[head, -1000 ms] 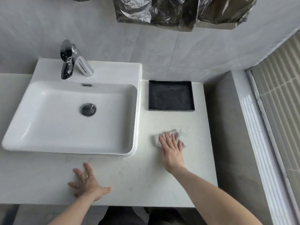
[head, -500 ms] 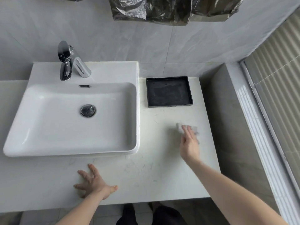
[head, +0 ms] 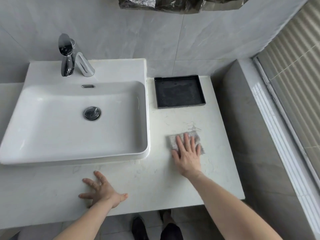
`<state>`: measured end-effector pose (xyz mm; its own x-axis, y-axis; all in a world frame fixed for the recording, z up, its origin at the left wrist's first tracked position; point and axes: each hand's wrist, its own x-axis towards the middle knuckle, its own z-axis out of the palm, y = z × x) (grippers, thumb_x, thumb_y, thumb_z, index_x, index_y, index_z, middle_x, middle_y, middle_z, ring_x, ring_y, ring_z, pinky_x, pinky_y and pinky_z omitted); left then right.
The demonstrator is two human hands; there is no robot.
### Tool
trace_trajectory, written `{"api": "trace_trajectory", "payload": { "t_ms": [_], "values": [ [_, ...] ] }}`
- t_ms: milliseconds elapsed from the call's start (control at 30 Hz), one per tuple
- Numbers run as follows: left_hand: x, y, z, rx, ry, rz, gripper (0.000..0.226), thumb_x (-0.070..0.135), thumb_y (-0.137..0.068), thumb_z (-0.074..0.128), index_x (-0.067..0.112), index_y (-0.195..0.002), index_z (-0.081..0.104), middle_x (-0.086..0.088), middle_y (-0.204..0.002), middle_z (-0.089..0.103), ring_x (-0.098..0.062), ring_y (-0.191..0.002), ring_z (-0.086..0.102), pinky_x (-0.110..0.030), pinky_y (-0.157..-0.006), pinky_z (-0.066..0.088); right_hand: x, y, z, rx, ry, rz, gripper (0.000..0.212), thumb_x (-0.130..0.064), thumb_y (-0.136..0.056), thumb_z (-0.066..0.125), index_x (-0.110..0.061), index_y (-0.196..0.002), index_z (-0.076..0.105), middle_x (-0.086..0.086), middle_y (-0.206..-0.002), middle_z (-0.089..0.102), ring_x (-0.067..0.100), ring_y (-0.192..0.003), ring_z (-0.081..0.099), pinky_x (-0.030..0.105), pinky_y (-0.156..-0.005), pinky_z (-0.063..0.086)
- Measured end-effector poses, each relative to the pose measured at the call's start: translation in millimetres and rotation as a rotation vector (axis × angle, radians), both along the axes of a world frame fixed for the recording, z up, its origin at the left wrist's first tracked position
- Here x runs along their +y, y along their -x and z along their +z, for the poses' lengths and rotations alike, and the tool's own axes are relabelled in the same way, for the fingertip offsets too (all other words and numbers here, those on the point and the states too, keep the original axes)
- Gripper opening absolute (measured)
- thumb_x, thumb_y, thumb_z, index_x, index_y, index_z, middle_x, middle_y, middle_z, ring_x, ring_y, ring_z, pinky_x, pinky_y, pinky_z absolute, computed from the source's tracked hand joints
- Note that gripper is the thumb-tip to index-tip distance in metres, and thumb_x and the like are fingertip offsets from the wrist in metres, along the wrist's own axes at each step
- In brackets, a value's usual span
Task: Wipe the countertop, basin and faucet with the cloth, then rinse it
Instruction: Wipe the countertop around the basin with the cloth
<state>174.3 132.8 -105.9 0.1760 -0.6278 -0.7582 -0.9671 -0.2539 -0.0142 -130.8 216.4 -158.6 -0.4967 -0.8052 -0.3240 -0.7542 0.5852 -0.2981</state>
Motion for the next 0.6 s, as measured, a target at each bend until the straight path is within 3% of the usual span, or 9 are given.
{"api": "trace_trajectory", "payload": {
  "t_ms": [200,367,600],
  "values": [
    [1,-4,-7,0.036,0.006,0.022,0.16,0.057,-0.056,0.091,0.028,-0.149,-0.036,-0.011,-0.153,-0.047,-0.061,-0.143,-0.016,-0.069,-0.111,0.027,49,84,-7,0.058,-0.037,-0.331,0.062,-0.05,-0.107,0.027,-0.034,-0.164,0.01,0.002,-0.173,-0.006,0.029,-0.159,-0.004,0.056,-0.126,-0.001],
    [0,-2,-5,0.026,0.006,0.023,0.161,0.059,-0.056,0.09,0.027,-0.149,-0.037,-0.012,-0.153,-0.047,-0.062,-0.143,-0.015,-0.067,-0.113,0.026,37,81,-8,0.048,-0.01,-0.43,0.06,-0.041,-0.107,0.032,-0.027,-0.164,0.02,0.007,-0.173,0.004,0.033,-0.158,0.003,0.059,-0.125,-0.001],
    [1,-1,-2,0.013,0.011,0.011,0.161,0.061,-0.056,0.089,0.025,-0.149,-0.037,-0.015,-0.154,-0.044,-0.063,-0.143,-0.013,-0.066,-0.114,0.024,-10,-31,-1,-0.022,0.021,-0.018,0.064,-0.056,-0.104,0.021,-0.04,-0.162,-0.002,-0.002,-0.169,-0.022,0.03,-0.155,-0.024,0.058,-0.123,-0.015]
  ]
}}
